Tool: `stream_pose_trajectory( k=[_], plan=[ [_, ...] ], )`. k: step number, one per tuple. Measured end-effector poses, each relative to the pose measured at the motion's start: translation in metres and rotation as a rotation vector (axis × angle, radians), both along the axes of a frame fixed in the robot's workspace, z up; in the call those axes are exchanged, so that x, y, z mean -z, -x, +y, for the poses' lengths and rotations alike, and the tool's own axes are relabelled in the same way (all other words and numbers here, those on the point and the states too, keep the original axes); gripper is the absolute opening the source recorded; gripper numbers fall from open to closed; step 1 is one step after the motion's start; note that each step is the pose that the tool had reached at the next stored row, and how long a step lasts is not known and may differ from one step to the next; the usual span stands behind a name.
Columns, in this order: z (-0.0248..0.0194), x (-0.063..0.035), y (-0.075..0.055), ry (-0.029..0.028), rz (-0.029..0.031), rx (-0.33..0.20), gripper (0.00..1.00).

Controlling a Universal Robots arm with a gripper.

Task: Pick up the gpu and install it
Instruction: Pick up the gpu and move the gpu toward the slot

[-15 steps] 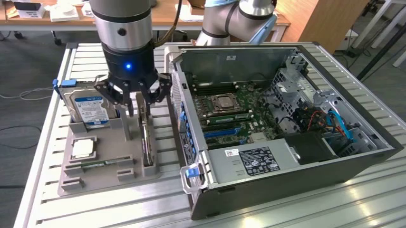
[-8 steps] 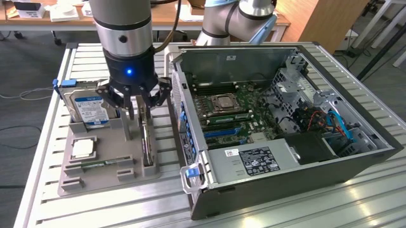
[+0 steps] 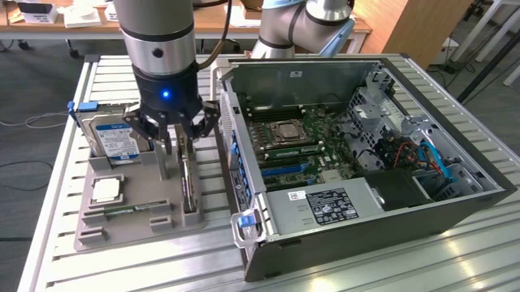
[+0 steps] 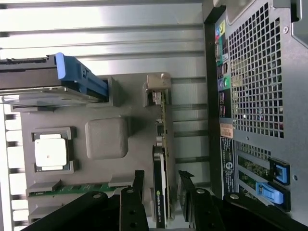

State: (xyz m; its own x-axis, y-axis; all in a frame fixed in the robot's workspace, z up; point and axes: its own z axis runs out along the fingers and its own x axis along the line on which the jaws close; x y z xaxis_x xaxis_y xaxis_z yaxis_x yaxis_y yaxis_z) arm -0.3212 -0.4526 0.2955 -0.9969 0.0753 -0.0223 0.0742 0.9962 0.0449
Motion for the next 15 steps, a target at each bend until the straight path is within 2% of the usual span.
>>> stream_pose_trajectory(
  k=[7, 15],
  plan=[
    [-0.0061, 0.0000, 0.0000, 0.0000, 0.0000, 0.000, 0.42],
    [-0.0062, 0.0037, 0.0000, 0.0002, 0.0001, 0.000, 0.42]
  ],
)
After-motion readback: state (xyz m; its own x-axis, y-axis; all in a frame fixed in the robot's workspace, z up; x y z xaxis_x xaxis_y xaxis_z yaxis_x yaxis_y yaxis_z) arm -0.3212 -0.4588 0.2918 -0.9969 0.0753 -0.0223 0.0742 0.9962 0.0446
